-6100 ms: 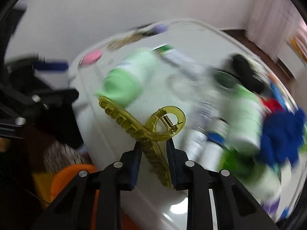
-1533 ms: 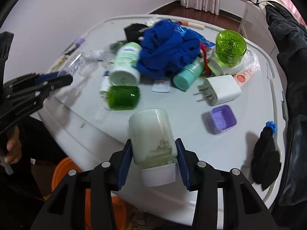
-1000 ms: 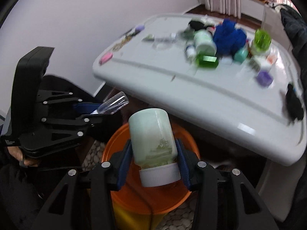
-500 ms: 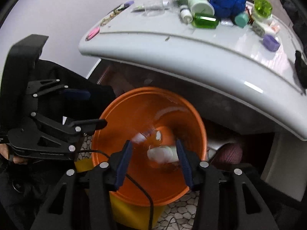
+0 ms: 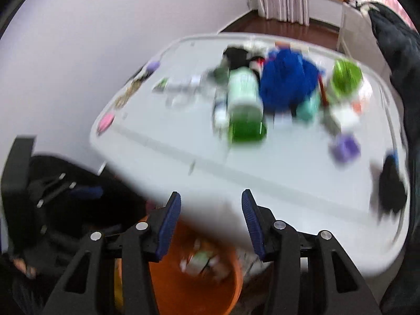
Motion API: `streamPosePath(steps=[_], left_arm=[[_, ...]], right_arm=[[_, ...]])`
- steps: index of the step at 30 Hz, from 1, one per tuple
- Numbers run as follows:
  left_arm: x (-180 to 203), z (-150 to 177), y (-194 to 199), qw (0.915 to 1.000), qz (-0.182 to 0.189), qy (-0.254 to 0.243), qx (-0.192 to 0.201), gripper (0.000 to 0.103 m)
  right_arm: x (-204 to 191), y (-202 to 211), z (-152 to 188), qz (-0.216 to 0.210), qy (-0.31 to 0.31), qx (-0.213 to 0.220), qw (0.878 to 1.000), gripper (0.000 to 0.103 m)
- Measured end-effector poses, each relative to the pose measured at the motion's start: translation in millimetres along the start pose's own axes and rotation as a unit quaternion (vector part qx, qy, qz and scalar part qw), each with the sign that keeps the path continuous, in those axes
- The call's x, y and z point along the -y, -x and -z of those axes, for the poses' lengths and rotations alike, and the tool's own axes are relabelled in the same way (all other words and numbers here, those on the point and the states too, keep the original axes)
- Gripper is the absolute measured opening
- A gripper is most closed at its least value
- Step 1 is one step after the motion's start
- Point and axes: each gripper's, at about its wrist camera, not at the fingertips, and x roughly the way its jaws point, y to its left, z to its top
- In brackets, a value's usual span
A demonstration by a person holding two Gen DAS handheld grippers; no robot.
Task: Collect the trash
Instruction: 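Move both empty tools back over the table, then grasp the green pump bottle with the right tool while the left grasps the clear glass cup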
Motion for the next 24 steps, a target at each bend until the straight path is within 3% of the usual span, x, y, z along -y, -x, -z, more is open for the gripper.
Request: streamPosePath(steps=[6, 12, 14, 18, 21, 24], left_arm=[[-21, -33, 4, 0.9991, -0.006, 0.031, 0.028, 0.072], [-35, -42, 1, 0.9985, 0.01, 0.045, 0.029, 0.072], [-37, -41, -2, 0.9984, 0.014, 0.048, 0.027, 0.072], [-44, -40, -7, 0.9978, 0.02, 0.06, 0.023, 0.072], [-50, -43, -11, 0.997, 0.015, 0.073, 0.02, 0.072], [-54, -52, -12, 0.9956, 0.009, 0.088, 0.03, 0.072]], right_arm=[[11, -42, -82, 0.016, -0.003, -0.003, 1.0, 0.048], [18, -92, -132, 0.058, 0.018, -0.065, 0.996, 0.05], [24, -114, -143, 0.065, 0.007, -0.112, 0.992, 0.048], [21, -143, -148, 0.093, 0.031, -0.155, 0.983, 0.048], [12, -145, -149, 0.104, 0.049, -0.134, 0.984, 0.047], [12, -129, -141, 0.081, 0.046, -0.109, 0.99, 0.046]])
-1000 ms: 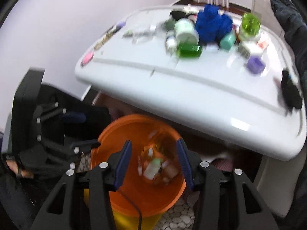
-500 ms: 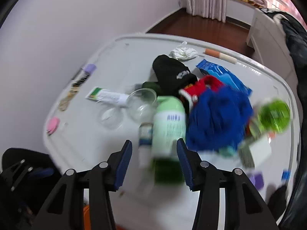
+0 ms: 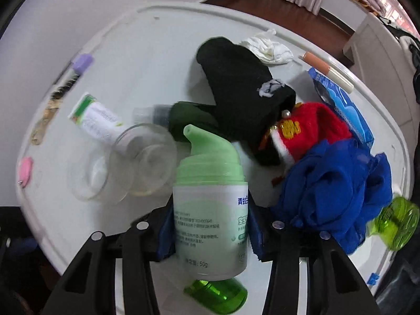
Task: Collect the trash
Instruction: 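Grasp the green pump bottle with the right tool while the left grasps the clear glass cup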
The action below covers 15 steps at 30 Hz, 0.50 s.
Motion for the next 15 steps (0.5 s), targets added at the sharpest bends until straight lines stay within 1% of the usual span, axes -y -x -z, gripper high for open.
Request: streamPosePath(steps=[1, 2, 4, 6, 7, 9, 11, 13, 15], left_arm=[[0, -4, -1, 1.0, -0.002, 0.001, 0.004, 0.072], [0, -10, -3, 0.9999, -0.006, 0.002, 0.008, 0.072], [2, -23, -10, 0.9997, -0.015, 0.003, 0.018, 0.072], [4, -38, -19, 0.9995, -0.016, 0.006, 0.027, 0.072], [5, -45, -24, 0.9993, -0.018, 0.006, 0.033, 0.072], [7, -58, -38, 0.9988, -0.03, 0.007, 0.037, 0.072], [6, -67, -50, 0.9988, -0.029, 0.012, 0.039, 0.072], [5, -76, -59, 0.9983, -0.03, 0.01, 0.05, 0.072], [4, -84, -67, 0.9972, -0.041, 0.002, 0.063, 0.072]], right_arm=[[4, 9, 4, -0.012, -0.009, 0.018, 1.0, 0.046], [12, 25, 12, -0.041, -0.025, 0.044, 0.998, 0.046], [25, 61, 32, -0.077, -0.052, 0.089, 0.992, 0.047], [29, 85, 53, -0.091, -0.057, 0.115, 0.988, 0.047], [32, 99, 69, -0.094, -0.058, 0.128, 0.986, 0.047], [33, 114, 94, -0.095, -0.062, 0.14, 0.984, 0.047], [33, 122, 115, -0.099, -0.071, 0.151, 0.981, 0.047], [34, 126, 134, -0.106, -0.082, 0.161, 0.978, 0.047], [36, 124, 149, -0.116, -0.097, 0.165, 0.975, 0.047]])
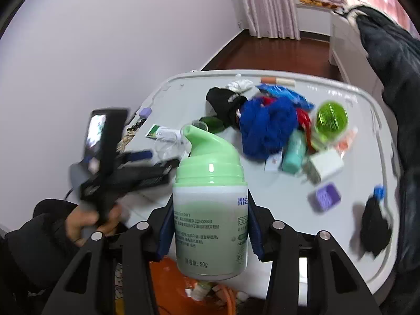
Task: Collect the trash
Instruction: 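Grasp the green pump bottle with the right tool while the left grasps the clear glass cup, then carry the pump bottle and cup to the orange bin and open both tools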
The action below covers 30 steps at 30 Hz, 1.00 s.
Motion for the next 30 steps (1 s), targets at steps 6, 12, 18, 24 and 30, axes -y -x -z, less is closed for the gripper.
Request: streamPosePath(steps=[6, 12, 18, 24, 30], left_arm=[[6, -6, -6, 0.9992, -0.008, -0.022, 0.033, 0.047], [4, 13, 36, 0.9992, 0.037, -0.01, 0.013, 0.047], [32, 62, 113, 0.9936, 0.061, -0.095, 0.0, 0.047], [50, 147, 131, 0.9852, 0.072, -0.149, -0.043, 0.047], [54, 191, 110, 0.9798, 0.085, -0.145, -0.109, 0.047]], right_arm=[[1, -14, 21, -0.009, -0.01, -0.008, 1.0, 0.047], [6, -11, 40, -0.004, -0.023, -0.02, 1.0, 0.047], [-10, 9, 67, -0.016, -0.012, -0.027, 0.999, 0.047], [-33, 20, 108, -0.022, 0.0, -0.058, 0.998, 0.047], [-50, 0, 149, -0.024, 0.005, -0.114, 0.993, 0.047]])
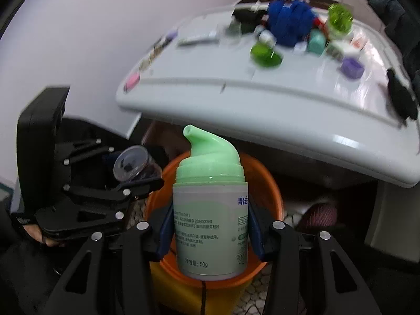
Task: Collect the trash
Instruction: 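Carry the pump bottle and cup to the orange bin and open both tools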
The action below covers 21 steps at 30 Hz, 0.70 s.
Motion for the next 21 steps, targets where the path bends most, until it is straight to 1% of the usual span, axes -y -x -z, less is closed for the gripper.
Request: streamPosePath(steps=[4, 5, 6, 7, 8, 9, 15, 18, 21], left_arm=[[4, 0, -4, 0.9999, -0.007, -0.006, -0.012, 0.048], [4, -1, -6, 0.9998, -0.009, -0.007, -0.017, 0.055], [3, -1, -10, 0.9995, -0.014, -0.005, -0.026, 0.073], [2, -2, -13, 0.9992, -0.02, -0.003, -0.034, 0.08], [1, -2, -16, 0.9989, -0.023, 0.0, -0.04, 0.08], [-1, -2, -17, 0.9989, -0.019, 0.003, -0.043, 0.08], [-6, 2, -18, 0.9988, -0.015, 0.011, -0.045, 0.08], [-6, -2, -17, 0.9989, -0.018, 0.01, -0.042, 0.08], [-11, -11, -10, 0.9993, -0.019, 0.017, -0.029, 0.08]], right_arm=[[-6, -23, 14, 0.007, 0.005, -0.034, 0.999, 0.048], [-5, -27, 15, 0.01, 0.004, -0.041, 0.999, 0.048], [-5, -32, 16, 0.014, 0.002, -0.049, 0.999, 0.05], [-4, -34, 16, 0.015, 0.001, -0.051, 0.999, 0.052], [-3, -34, 16, 0.015, 0.0, -0.052, 0.999, 0.053], [-2, -34, 16, 0.013, -0.002, -0.05, 0.999, 0.053], [10, -20, 9, 0.013, -0.007, -0.027, 1.0, 0.053], [14, -9, -6, 0.023, 0.001, -0.01, 1.0, 0.053], [21, 1, -37, 0.033, 0.009, 0.016, 0.999, 0.053]])
